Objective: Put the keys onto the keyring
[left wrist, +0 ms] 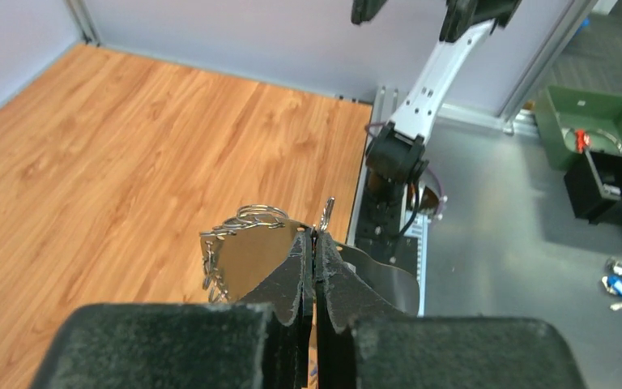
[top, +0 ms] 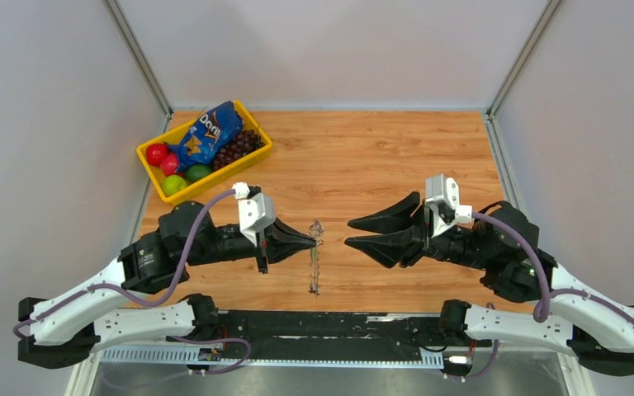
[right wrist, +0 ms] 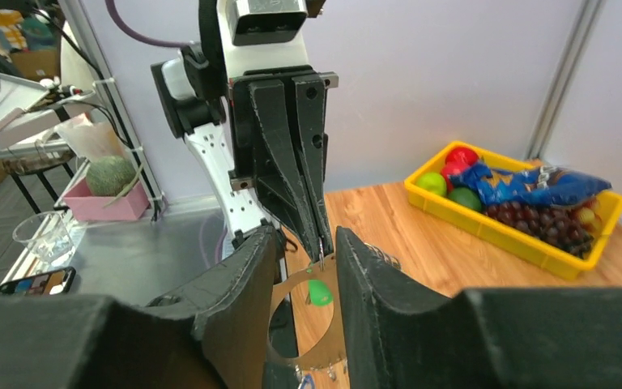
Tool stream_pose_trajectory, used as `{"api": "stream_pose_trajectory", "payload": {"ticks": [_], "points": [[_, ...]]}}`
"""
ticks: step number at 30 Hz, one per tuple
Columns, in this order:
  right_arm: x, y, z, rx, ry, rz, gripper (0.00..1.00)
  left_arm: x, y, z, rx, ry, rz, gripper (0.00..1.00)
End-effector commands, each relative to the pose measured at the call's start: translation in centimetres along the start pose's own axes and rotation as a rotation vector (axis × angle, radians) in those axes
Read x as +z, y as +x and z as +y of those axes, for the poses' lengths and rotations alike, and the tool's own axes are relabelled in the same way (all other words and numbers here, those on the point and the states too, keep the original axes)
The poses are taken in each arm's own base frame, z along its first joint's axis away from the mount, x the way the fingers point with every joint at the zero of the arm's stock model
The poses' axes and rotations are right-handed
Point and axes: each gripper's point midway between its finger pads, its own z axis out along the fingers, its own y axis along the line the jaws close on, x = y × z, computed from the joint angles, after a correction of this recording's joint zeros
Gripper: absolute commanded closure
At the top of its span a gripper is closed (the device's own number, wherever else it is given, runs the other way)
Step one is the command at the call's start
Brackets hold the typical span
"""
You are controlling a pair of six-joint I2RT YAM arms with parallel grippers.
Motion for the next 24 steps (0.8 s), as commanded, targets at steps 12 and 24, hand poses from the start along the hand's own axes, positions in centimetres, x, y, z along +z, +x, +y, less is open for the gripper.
{"api": "stream_pose_trajectory", "payload": {"ticks": [12, 24], "points": [[-0.6, 6.7, -1.0, 0.061, 0.064, 0.413, 0.58, -0.1, 4.0, -0.5, 0.034, 0.063, 0.328, 1.00], [0.0, 9.8, -0.5, 0.010, -0.029, 0.537, 0.64, -0.5, 6.0, -0.8, 0.023, 0.101, 0.457, 1.00]]}}
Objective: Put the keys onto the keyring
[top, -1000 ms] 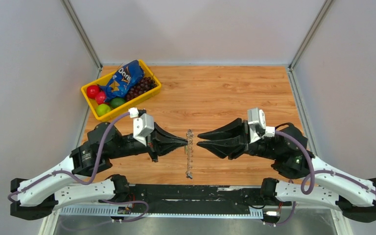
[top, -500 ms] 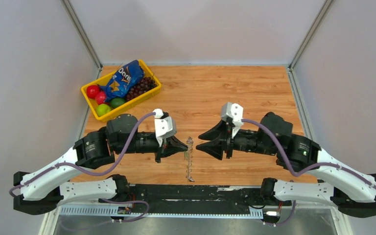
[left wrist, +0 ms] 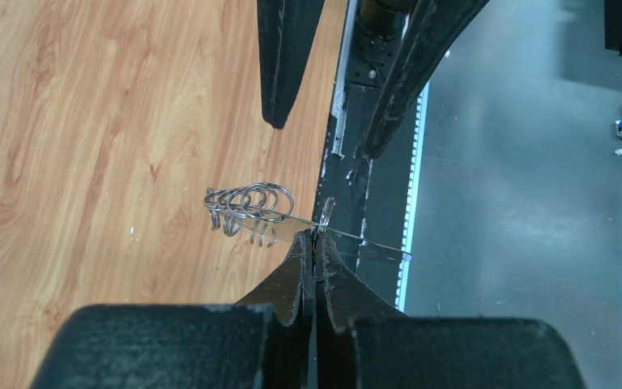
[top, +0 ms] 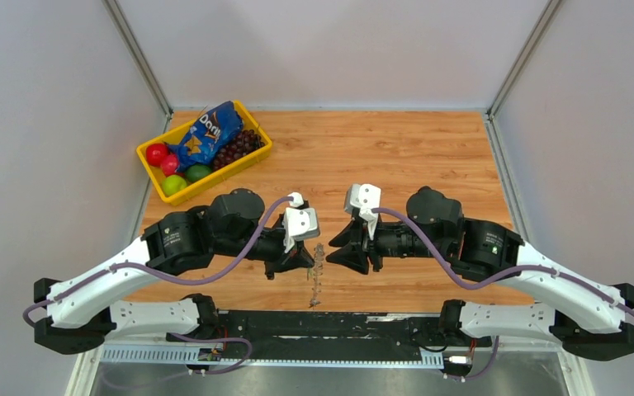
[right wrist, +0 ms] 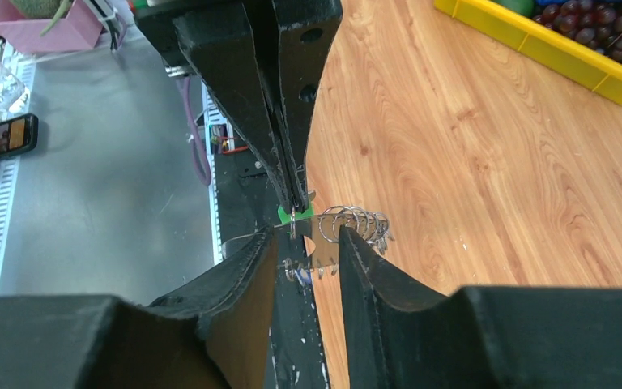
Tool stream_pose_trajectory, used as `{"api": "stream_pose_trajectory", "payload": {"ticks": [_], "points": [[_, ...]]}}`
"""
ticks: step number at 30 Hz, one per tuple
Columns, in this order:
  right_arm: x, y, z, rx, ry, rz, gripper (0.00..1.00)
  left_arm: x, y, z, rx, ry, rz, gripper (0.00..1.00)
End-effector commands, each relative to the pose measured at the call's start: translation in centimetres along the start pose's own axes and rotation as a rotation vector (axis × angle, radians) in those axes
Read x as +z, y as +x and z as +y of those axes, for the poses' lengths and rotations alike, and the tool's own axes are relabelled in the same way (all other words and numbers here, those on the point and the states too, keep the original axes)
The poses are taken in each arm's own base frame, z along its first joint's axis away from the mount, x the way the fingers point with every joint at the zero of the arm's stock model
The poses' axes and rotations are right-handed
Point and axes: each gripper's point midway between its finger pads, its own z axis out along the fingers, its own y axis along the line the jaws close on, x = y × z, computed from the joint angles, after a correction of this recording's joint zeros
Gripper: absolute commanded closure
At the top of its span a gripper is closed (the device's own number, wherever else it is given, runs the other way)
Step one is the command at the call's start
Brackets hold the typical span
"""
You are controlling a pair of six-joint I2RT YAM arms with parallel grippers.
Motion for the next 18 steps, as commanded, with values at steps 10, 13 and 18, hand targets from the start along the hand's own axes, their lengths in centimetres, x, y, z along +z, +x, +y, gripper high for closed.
{"api": "stream_pose_trajectory", "payload": {"ticks": [10, 13, 18], "points": [[1.4, 1.1, 1.6, -0.102, -0.128, -0.024, 0.66, -1.0, -1.9, -0.8, 0.053, 0.040, -0.033, 1.00], [1.7, 1.0, 1.7, -0.109, -0.138, -0.030, 0.66, -0.9, -2.0, -0.8, 0.054, 0.040, -0.033, 1.00], [2.2, 0.8, 1.8, -0.114, -0.149, -0.039, 0.67, -0.8, -2.0, -0.8, 0.055, 0.043, -0.033, 1.00]]}}
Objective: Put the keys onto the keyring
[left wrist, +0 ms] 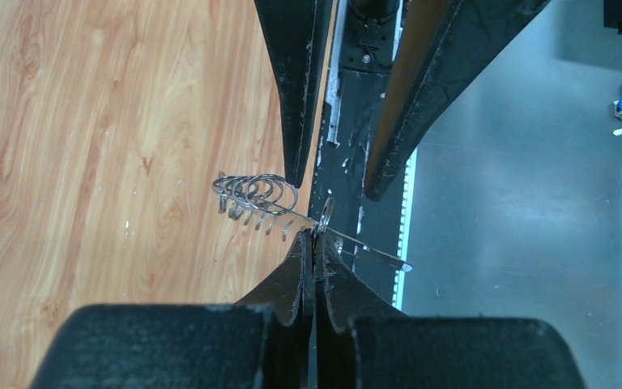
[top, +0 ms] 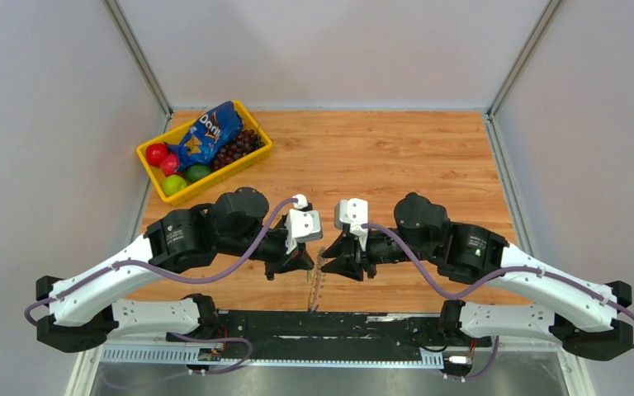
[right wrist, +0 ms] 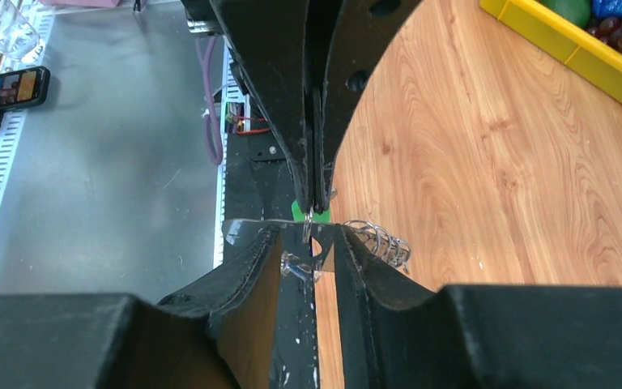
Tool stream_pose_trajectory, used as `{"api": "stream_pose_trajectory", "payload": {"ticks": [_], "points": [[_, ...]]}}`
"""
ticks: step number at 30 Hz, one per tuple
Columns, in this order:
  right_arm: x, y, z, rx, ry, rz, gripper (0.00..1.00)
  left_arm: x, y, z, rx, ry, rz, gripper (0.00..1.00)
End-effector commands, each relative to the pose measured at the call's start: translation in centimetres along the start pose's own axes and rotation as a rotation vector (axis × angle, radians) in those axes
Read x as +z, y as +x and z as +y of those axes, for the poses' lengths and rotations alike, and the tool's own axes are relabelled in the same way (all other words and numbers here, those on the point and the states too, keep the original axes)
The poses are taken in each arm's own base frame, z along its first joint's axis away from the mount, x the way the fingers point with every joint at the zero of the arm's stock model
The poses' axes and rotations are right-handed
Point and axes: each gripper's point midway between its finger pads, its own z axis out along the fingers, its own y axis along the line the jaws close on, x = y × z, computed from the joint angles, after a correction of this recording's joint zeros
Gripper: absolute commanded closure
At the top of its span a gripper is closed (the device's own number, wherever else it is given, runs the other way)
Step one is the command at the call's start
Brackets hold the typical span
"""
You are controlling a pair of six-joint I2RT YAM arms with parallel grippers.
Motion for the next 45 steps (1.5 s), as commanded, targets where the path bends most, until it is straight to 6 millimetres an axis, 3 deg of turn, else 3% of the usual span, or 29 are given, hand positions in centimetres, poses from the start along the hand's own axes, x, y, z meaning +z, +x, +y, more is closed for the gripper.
{"api": "stream_pose_trajectory", "payload": {"ticks": [1, 17, 27, 33, 41, 45], "points": [[0.5, -2.1, 0.5, -0.049, -0.035, -0.080, 0.67, -0.9, -2.4, -0.4, 0.043, 0.015, -0.077, 1.00], [1.9, -1.9, 0.5, -0.055, -0.066, -0.062, 0.69, -1.5, -2.7, -0.5, 0.049, 0.008, -0.102, 1.00], [2.1, -1.6, 0.6, -0.055, -0.068, -0.053, 0.79, -1.8, -2.8, -0.5, 0.048, 0.001, -0.114, 1.00], [2.5, -1.4, 0.6, -0.055, -0.070, -0.042, 1.00, -1.8, -2.9, -0.5, 0.050, 0.002, -0.118, 1.00], [1.8, -2.0, 0.7, -0.065, -0.056, -0.077, 1.00, -2.3, -3.5, -0.7, 0.062, 0.004, -0.153, 1.00], [1.0, -3.2, 0.8, -0.062, -0.043, -0.131, 1.00, -2.8, -4.2, -0.9, 0.078, 0.004, -0.204, 0.87]]}}
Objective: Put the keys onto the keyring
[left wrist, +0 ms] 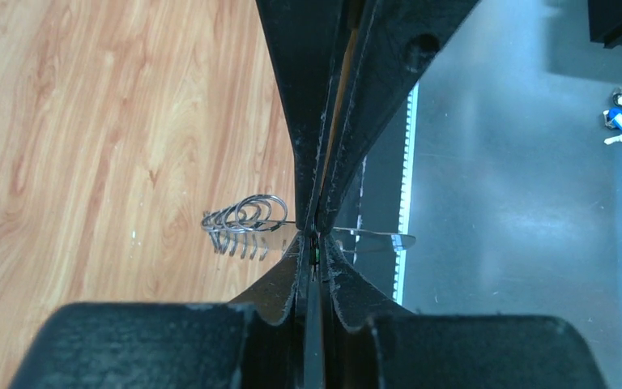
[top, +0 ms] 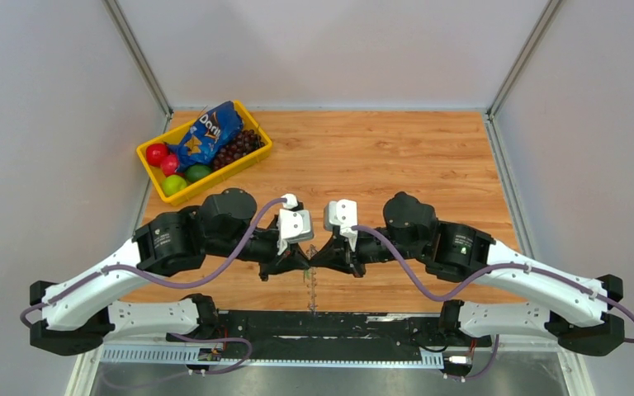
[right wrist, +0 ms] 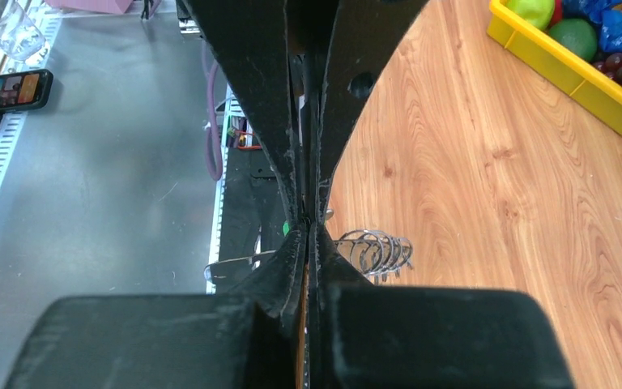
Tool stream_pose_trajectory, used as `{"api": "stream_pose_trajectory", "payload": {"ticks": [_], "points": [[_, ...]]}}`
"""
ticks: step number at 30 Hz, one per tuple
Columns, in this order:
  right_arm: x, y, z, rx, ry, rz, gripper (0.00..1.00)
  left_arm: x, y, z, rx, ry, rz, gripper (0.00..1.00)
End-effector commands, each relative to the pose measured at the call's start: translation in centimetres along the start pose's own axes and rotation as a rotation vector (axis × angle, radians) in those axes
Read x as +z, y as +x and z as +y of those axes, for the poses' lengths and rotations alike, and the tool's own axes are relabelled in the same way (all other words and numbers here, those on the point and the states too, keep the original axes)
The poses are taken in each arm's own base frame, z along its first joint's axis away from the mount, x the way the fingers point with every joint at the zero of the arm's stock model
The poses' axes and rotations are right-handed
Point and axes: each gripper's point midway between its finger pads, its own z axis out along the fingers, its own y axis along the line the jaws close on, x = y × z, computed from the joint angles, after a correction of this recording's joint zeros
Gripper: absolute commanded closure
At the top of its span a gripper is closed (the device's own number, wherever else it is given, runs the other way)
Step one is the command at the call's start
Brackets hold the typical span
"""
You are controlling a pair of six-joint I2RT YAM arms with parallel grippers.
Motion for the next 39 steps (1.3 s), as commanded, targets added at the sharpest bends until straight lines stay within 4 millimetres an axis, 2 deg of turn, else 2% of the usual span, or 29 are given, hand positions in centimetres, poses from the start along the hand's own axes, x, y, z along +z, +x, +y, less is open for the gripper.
{"api": "stream_pose_trajectory", "payload": {"ticks": [1, 7, 10, 22, 39], "points": [[-1.3, -2.7, 0.6, -0.024, 0.005, -0.115, 1.00, -1.9, -4.0, -0.5, 0.071, 0.001, -0.183, 0.85], [-2.4, -4.0, 0.5, -0.007, 0.037, -0.172, 1.00, -3.1, -5.5, -1.1, 0.113, 0.009, -0.288, 0.72], [-2.9, -4.7, 0.5, 0.006, 0.044, -0.196, 1.00, -3.4, -5.8, -1.4, 0.127, 0.020, -0.319, 0.70], [-3.9, -6.3, 0.9, 0.030, 0.045, -0.261, 1.00, -2.8, -5.8, -1.8, 0.140, 0.052, -0.333, 0.68], [-4.1, -7.2, 1.7, 0.024, 0.004, -0.285, 1.00, -2.4, -5.6, -1.6, 0.154, 0.049, -0.332, 0.70]]}}
